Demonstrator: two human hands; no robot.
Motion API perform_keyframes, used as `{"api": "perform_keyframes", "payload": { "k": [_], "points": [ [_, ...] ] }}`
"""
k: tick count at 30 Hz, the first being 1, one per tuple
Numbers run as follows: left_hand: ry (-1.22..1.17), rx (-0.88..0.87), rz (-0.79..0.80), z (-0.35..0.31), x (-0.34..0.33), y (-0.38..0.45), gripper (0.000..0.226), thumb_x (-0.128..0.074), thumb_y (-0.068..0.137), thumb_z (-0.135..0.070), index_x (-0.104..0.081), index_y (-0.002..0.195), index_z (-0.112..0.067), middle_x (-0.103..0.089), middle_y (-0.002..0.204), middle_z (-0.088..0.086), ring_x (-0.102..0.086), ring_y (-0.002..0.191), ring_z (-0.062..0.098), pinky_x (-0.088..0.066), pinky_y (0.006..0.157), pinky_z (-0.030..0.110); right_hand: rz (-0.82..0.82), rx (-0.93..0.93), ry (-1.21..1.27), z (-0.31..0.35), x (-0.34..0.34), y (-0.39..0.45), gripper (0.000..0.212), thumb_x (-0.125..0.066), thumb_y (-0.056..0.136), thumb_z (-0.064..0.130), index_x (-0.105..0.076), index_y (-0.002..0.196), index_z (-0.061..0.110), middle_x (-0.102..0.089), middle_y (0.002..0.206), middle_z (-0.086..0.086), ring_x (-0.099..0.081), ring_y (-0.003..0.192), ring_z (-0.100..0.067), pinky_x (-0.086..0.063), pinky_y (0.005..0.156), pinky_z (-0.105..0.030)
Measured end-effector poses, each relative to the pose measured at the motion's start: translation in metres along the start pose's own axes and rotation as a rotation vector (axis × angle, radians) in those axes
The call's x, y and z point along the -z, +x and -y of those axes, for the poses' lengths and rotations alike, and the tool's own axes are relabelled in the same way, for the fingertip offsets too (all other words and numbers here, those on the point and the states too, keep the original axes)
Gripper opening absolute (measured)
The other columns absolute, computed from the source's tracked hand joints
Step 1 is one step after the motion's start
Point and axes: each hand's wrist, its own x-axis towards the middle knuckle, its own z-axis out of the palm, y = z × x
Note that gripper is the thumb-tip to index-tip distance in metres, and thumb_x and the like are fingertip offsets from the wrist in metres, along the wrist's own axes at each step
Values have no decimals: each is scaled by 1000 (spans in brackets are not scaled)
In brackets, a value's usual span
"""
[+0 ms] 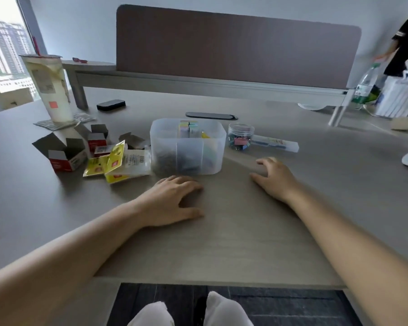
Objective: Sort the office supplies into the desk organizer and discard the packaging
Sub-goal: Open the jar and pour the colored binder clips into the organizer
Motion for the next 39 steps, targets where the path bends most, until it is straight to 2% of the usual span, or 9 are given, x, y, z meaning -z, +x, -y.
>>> {"api": "perform_keyframes", "payload": {
  "k": [5, 9, 12, 17, 22, 28, 32, 35, 39],
  "points": [
    [27, 2, 60, 13, -2, 14, 91, -32, 59, -80, -22, 138, -36, -19, 150, -8, -12, 138, 11, -9, 113, 26, -88, 1, 57, -1, -10, 42, 62, -56, 84, 24, -27, 137, 10, -25, 147, -13, -22, 136, -27, -23, 109, -36],
    [33, -36, 9, 19, -6, 16, 101, -17, 45, -81, -21, 136, -38, -19, 147, -13, -10, 136, 6, -7, 110, 22, -158, 38, 59, 8, -17, 75, 72, -55, 84, 25, -13, 142, 19, -3, 154, -9, -5, 141, -28, -14, 113, -40],
    [28, -44, -9, 21, -7, 16, 101, -16, 45, -81, -21, 136, -38, -19, 146, -15, -10, 135, 4, -7, 109, 20, -157, 10, 28, 8, -20, 88, 70, -56, 84, 27, -17, 142, 22, 2, 154, -10, -2, 141, -30, -16, 112, -43],
    [13, -45, -22, 20, -8, 16, 100, -17, 45, -81, -23, 136, -38, -21, 146, -14, -11, 135, 5, -8, 108, 20, -263, 16, 200, 9, -22, 86, 57, -68, 74, 25, -39, 120, 8, -35, 133, -18, -41, 120, -30, -35, 94, -33],
    [-8, -40, -16, 18, -7, 15, 101, -18, 45, -80, -24, 136, -37, -23, 146, -13, -13, 135, 6, -9, 108, 21, -335, -1, 302, 9, -13, 69, 51, -72, 71, 21, -43, 108, 2, -44, 121, -18, -43, 100, -21, -22, 64, -17],
    [-74, -9, -7, 11, -4, 12, 92, -42, 55, -77, -31, 134, -31, -30, 145, -7, -21, 135, 12, -15, 109, 24, -285, -24, 522, 7, 1, 28, 67, -78, 64, 10, -37, 118, 4, -48, 119, -12, -49, 105, -23, -39, 88, -26],
    [-220, 16, -98, 5, 0, 15, 70, -63, 74, -46, -34, 134, -23, -38, 141, 0, -31, 130, 16, -24, 102, 23, -211, 16, 759, 19, 12, -7, 61, -74, 69, 7, -36, 116, 12, -42, 111, -5, -52, 101, -20, -47, 94, -39],
    [-506, 36, -185, -4, 1, 19, 77, -72, 68, -41, -36, 132, -19, -45, 135, 1, -39, 125, 11, -28, 101, 20, -107, 35, 867, 32, 12, -25, 67, -75, 61, 19, -34, 112, 23, -41, 113, -5, -52, 108, -23, -48, 95, -43],
    [-738, 31, -189, -17, 0, 27, 100, -76, 45, -56, -36, 130, -20, -51, 127, 1, -47, 119, 13, -38, 103, 32, 17, 49, 879, 51, 4, -35, 76, -76, 62, 21, -33, 125, 21, -39, 98, 12, -51, 97, -11, -49, 93, -41]
  ]
}}
